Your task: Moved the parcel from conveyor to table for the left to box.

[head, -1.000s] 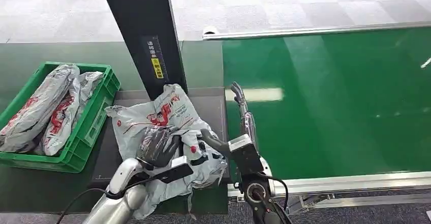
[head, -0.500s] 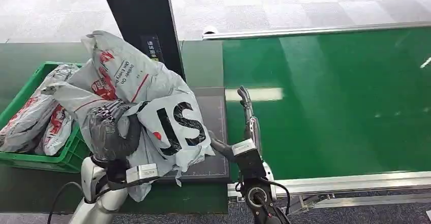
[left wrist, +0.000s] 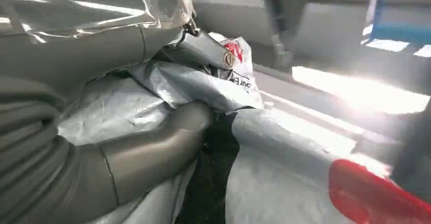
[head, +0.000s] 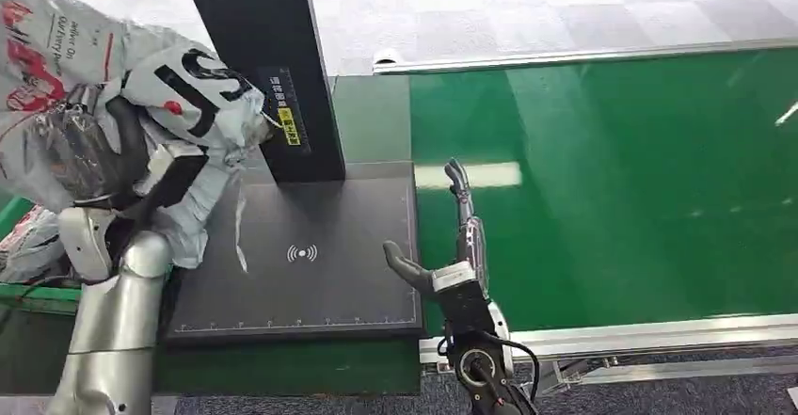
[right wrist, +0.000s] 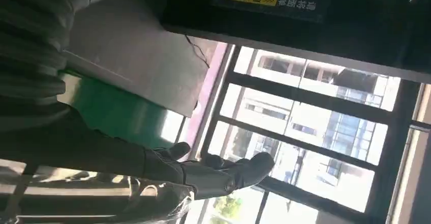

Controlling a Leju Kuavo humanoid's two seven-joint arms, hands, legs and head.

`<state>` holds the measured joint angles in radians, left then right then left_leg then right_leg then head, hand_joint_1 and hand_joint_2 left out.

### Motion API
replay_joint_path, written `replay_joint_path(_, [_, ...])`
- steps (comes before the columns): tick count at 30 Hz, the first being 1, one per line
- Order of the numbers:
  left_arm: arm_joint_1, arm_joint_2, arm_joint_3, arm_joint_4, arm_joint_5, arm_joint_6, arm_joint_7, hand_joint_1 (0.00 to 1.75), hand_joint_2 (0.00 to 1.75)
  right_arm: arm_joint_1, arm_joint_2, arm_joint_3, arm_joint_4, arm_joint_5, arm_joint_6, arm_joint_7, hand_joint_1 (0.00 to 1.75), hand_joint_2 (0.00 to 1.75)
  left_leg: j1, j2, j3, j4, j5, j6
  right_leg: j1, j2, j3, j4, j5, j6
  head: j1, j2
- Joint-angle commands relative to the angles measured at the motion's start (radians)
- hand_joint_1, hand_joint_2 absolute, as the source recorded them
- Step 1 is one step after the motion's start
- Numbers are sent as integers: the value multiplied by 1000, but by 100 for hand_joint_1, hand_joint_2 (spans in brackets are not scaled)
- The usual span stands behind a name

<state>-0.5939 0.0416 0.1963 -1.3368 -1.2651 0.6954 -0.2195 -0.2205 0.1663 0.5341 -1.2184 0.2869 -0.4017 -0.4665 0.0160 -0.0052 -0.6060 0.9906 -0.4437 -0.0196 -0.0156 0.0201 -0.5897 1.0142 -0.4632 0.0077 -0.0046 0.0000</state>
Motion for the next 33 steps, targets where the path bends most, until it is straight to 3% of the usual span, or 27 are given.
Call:
replay_joint_path(1, [-371, 193, 73, 737, -179, 3, 179, 175, 175, -29, -24, 51, 22, 15, 9, -2, 0, 175, 0, -1, 0, 0, 0, 0, 0, -2, 1, 1, 0, -1, -1, 0])
replay_joint_path(7, [-484, 286, 21, 956, -306, -32, 334, 175, 175, -38, -21, 58, 45, 16, 11, -2, 0, 175, 0, 0, -1, 0, 0, 0, 1, -1, -1, 1, 0, -1, 0, 0])
replay_joint_path(11, [-498, 295, 7, 998, -306, -81, 363, 175, 175, -35, -23, 55, 42, 14, 11, -2, 0, 175, 0, 0, -3, 0, 0, 0, 0, -1, -3, 0, 0, -1, 0, 0])
replay_joint_path(13, [-498, 307, -62, 1034, -306, -204, 419, 175, 175, -34, -22, 51, 38, 13, 20, -2, 0, 175, 0, 0, -3, 0, 0, 1, 1, -1, -2, 0, 0, -1, 0, 0])
replay_joint_path(14, [-493, 307, -63, 1034, -306, -201, 420, 175, 175, -35, -21, 50, 38, 13, 20, -2, 0, 175, 0, -1, -2, -1, 0, 1, 1, -3, -1, -1, 0, -1, 0, 0])
replay_joint_path(19, [-464, 322, -13, 1087, -248, -539, 355, 175, 175, -40, -25, 34, 43, 20, 37, -2, 0, 175, 0, 1, -1, -1, 0, 1, 1, -2, 0, -1, 0, -1, 0, 0])
replay_joint_path(23, [-449, 327, 0, 1089, -234, -557, 338, 175, 175, -42, -27, 31, 45, 23, 39, -2, 0, 175, 0, 2, 1, -3, 0, 1, 0, 0, 1, -2, 0, -1, 0, 0])
replay_joint_path(25, [-446, 324, 42, 1098, -190, -646, 292, 175, 175, -43, -31, 27, 48, 30, 37, -1, 0, 175, 0, 2, 2, -3, 0, 1, 1, -1, 2, -3, 0, -2, 0, 0])
replay_joint_path(26, [-446, 325, 43, 1098, -190, -659, 292, 168, 175, -43, -33, 27, 49, 31, 39, -1, 0, 175, 0, 1, 1, -3, 0, 1, 1, -1, 1, -3, 0, -1, 0, 0])
replay_joint_path(27, [-438, 330, 29, 1082, -211, -630, 331, 0, 175, -42, -33, 26, 49, 34, 36, 2, 0, 175, 0, 1, 0, -2, 0, 1, 0, -1, 1, -2, 0, -1, 0, 0])
replay_joint_path(33, [-441, 335, 45, 1075, -201, -581, 346, 0, 175, -36, -32, 27, 39, 46, 26, 14, 0, 175, 0, 0, -1, -2, 0, 1, 0, -1, 0, -2, 0, -1, 0, 0])
